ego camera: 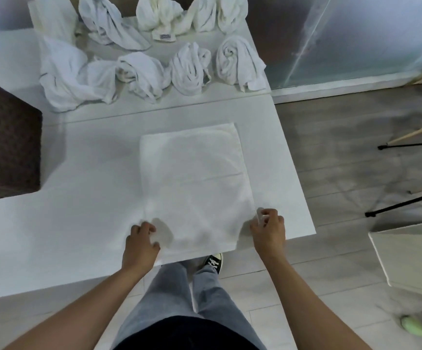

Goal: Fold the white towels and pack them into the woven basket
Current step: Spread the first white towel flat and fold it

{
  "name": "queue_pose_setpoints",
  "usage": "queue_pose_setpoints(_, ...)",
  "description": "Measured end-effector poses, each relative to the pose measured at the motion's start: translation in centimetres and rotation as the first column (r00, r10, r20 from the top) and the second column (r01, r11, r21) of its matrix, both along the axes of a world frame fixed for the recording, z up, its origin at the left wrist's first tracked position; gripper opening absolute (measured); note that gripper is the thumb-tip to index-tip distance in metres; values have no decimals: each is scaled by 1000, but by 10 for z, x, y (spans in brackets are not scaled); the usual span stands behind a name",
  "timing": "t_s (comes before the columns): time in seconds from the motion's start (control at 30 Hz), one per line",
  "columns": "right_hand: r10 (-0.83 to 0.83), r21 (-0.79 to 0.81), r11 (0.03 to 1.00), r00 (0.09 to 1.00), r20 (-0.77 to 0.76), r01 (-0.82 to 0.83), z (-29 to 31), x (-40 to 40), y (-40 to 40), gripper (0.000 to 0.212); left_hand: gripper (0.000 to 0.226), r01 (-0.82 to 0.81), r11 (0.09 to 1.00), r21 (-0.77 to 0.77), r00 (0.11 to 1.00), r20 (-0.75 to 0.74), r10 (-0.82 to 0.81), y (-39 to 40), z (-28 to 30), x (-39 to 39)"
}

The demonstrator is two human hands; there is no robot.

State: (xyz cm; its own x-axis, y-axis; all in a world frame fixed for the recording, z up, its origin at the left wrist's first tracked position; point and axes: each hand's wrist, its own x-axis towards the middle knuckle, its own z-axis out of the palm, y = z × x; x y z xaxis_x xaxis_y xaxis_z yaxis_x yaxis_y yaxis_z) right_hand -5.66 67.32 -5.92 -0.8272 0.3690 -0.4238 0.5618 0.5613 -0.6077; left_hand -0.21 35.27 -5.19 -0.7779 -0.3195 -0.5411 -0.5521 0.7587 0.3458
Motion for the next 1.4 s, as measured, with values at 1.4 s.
queue_pose_setpoints(1.4,-370,-634,699,926,72,329,108,-40,-44,21,16,-555,356,752,678,160,718,-45,93,-16)
